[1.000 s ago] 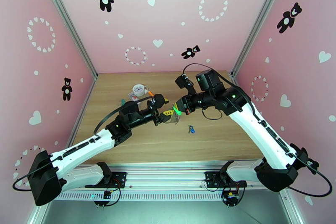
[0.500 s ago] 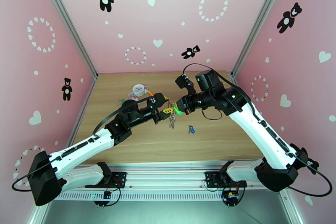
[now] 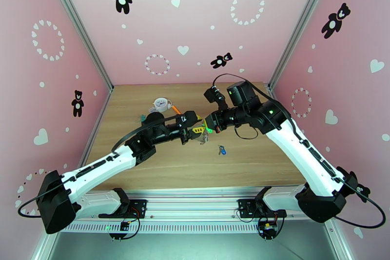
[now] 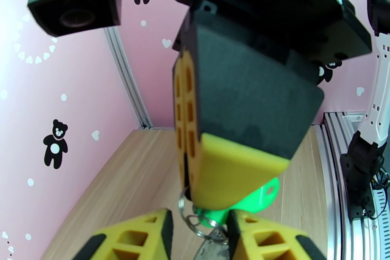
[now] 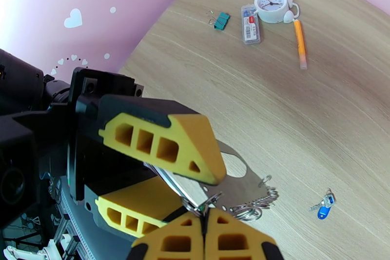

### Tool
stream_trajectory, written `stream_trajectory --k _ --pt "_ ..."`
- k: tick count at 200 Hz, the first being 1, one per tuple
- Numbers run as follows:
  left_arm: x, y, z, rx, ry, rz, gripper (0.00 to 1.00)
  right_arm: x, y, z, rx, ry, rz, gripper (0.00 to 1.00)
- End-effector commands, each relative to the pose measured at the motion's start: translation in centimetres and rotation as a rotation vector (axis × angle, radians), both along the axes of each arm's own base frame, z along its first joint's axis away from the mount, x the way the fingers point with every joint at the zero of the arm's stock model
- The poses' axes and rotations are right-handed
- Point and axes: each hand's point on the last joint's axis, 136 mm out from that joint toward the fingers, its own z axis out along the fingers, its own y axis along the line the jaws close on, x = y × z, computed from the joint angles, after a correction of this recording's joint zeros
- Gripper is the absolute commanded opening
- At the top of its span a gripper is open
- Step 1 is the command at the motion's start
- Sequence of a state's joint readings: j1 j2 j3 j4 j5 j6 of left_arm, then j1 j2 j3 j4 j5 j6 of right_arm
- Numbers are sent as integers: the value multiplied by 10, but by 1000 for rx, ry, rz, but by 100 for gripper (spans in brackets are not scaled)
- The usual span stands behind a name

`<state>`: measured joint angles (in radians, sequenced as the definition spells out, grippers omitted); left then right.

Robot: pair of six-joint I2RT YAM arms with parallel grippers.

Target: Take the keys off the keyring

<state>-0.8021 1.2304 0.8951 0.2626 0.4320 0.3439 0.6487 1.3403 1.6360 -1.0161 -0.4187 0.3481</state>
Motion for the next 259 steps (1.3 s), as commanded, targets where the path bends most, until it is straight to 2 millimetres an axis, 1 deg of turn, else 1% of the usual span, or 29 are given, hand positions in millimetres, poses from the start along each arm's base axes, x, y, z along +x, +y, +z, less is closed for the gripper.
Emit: stream_trajectory --k 1,16,62,102,134,161,185,200,219,240,259 --pt "0 -6 0 14 -6 -18 35 -13 7 10 50 -6 53 0" --pt "5 -4 -4 22 1 12 33 -12 6 12 52 -17 49 0" --pt "7 -3 -14 41 21 29 27 -12 5 15 56 -27 47 0" --pt "11 0 -22 55 37 60 32 -13 3 17 59 -39 40 0" --pt "15 2 -24 59 48 88 32 -13 4 16 57 -34 44 0" --pt "16 3 -26 62 53 98 32 -12 4 19 66 -49 42 0" --pt "17 3 -31 73 70 97 32 -12 4 21 69 -54 43 0" --pt "15 2 -32 72 82 79 28 -11 4 22 72 -59 43 0" --pt "15 1 -34 71 91 70 27 -11 4 22 71 -61 44 0" --pt "13 0 -27 53 87 53 26 -12 5 21 73 -57 51 0" --pt "19 1 -27 57 83 78 21 -12 4 23 73 -64 48 0"
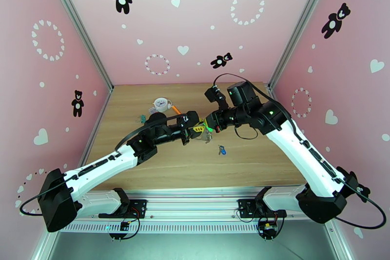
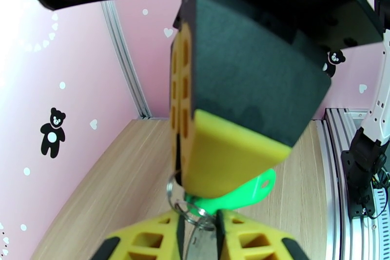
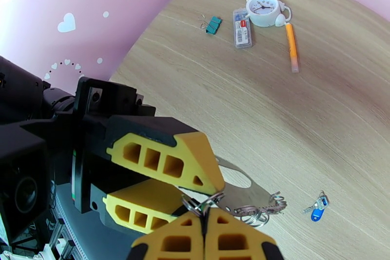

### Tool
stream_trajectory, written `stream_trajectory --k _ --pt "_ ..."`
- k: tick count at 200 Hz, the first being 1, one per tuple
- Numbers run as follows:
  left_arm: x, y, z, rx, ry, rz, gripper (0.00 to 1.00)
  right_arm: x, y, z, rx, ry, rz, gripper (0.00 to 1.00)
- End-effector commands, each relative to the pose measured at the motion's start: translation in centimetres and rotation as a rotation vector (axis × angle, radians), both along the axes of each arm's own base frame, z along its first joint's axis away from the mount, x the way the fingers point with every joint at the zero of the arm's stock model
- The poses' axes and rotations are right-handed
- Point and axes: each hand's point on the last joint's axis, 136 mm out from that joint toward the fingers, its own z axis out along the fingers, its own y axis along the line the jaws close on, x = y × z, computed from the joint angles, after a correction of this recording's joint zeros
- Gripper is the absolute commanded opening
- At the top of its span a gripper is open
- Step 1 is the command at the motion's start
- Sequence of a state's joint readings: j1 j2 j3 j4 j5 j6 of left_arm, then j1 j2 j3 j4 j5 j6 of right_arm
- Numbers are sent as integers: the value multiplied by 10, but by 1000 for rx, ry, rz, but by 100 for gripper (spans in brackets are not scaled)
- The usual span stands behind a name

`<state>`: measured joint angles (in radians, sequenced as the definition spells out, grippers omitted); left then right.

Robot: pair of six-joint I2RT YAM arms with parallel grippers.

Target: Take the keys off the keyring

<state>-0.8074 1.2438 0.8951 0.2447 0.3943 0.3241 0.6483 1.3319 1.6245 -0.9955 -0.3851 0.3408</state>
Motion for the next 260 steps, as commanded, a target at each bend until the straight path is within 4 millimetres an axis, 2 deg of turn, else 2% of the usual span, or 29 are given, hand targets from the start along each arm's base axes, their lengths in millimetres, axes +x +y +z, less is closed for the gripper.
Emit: stream_trajectory --k 1,58,117,191,236,260 --pt "13 2 -17 38 45 46 21 -17 7 23 82 -32 69 0" --pt "14 11 -5 -2 -10 84 17 -20 2 22 71 -55 71 0" --pt "12 15 14 -55 -39 76 2 -27 1 24 81 -77 107 0" --pt "15 22 26 -113 -53 121 2 -25 -12 29 76 -141 88 0" --pt "14 19 35 -152 18 105 2 -41 -4 43 148 -260 229 0" --pt "15 20 37 -162 53 116 2 -41 -8 37 109 -328 257 0"
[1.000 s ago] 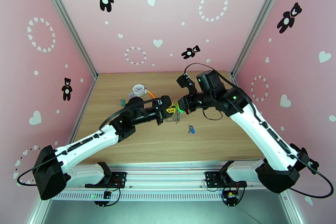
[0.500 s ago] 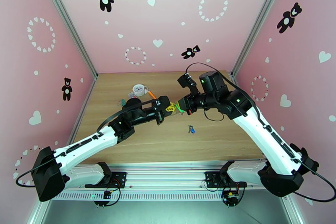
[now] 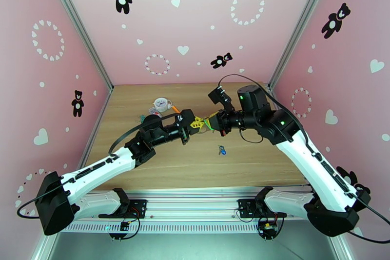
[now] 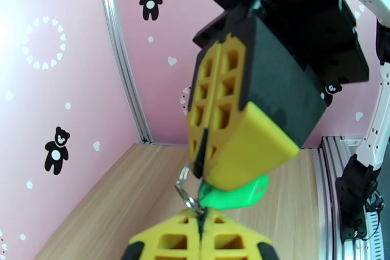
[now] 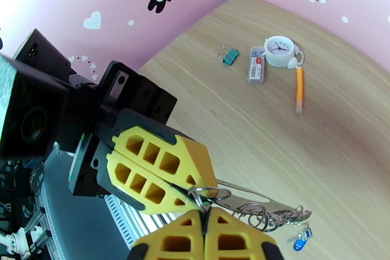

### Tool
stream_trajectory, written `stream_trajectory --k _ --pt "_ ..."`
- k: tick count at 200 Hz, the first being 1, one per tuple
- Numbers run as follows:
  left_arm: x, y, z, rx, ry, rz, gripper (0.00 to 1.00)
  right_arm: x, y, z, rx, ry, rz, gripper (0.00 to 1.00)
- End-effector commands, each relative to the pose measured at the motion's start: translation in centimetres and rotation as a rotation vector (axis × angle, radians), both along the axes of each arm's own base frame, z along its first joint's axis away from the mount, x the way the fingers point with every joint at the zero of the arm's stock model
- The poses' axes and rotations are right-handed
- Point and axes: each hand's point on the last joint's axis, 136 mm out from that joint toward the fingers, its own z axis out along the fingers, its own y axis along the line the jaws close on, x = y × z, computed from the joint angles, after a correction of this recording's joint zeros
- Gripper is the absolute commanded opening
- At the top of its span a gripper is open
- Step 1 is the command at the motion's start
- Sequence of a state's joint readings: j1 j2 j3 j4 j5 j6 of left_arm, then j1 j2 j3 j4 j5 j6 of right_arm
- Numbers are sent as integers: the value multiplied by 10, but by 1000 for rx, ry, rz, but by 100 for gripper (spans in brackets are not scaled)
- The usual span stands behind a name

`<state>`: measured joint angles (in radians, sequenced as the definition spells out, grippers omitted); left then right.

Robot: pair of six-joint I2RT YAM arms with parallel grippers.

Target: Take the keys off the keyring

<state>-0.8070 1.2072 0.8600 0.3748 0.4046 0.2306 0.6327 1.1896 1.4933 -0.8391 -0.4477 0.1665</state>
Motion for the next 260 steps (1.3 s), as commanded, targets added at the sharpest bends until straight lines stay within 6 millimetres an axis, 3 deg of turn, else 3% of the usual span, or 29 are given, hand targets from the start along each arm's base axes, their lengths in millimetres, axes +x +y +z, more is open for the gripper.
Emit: stream_trajectory --k 1,43,132,214,260 --pt "22 15 10 -35 64 118 2 -27 -3 13 23 -94 122 0" --pt "22 16 11 -19 89 126 1 -28 -10 13 5 -238 146 0" --pt "28 18 22 -25 136 158 0 -54 -16 8 -44 -484 306 0" --pt "26 17 32 -20 94 145 1 -51 -10 -8 -97 -493 353 0" --pt "22 14 31 -9 37 127 2 -44 0 3 -42 -400 317 4"
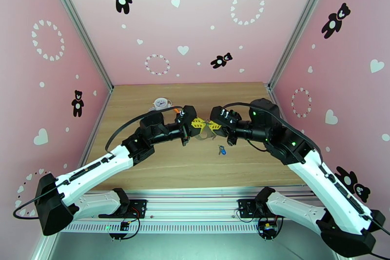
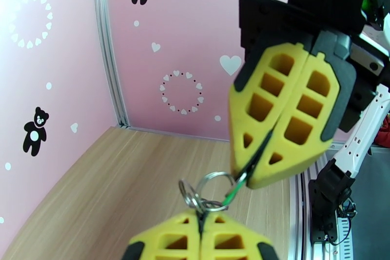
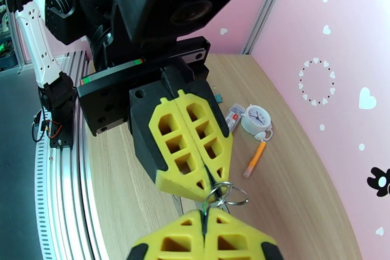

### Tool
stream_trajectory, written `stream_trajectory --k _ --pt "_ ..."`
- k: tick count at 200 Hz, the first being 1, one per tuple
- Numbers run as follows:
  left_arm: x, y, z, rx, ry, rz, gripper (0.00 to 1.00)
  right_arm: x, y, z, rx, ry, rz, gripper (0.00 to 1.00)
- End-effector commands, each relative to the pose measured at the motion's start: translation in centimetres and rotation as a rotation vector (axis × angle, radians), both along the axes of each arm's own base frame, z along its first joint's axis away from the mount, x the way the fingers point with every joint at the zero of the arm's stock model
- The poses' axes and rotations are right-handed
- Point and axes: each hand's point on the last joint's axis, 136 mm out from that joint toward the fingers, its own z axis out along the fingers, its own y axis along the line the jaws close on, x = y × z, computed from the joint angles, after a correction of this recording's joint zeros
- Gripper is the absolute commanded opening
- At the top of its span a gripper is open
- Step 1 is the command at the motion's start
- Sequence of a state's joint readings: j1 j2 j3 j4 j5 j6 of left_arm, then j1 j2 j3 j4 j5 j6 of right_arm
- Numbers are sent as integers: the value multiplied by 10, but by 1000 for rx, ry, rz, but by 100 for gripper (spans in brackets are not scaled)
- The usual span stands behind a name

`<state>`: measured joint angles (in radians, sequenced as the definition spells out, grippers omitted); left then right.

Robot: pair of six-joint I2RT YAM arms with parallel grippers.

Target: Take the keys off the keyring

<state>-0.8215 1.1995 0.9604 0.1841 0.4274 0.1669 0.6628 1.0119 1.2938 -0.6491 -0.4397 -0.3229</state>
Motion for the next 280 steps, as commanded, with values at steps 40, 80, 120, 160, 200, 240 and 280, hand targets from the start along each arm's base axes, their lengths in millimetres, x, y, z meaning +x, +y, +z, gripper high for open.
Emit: stream_trajectory --k 40,80,120,160,200,240,280 --pt "29 17 22 -18 -126 164 2 -14 11 8 67 207 43 22" --pt "28 16 22 -5 -142 159 3 -4 10 21 128 283 9 30" --pt "28 16 21 9 -157 162 3 11 8 38 192 351 -60 39" --pt "29 16 22 15 -165 163 3 26 16 27 203 469 -101 39" --pt "29 14 22 20 -164 163 4 37 16 17 159 462 -157 37" --pt "29 13 21 29 -161 160 4 41 23 11 137 487 -147 31" --pt "29 11 20 31 -161 152 4 48 24 6 121 489 -167 27"
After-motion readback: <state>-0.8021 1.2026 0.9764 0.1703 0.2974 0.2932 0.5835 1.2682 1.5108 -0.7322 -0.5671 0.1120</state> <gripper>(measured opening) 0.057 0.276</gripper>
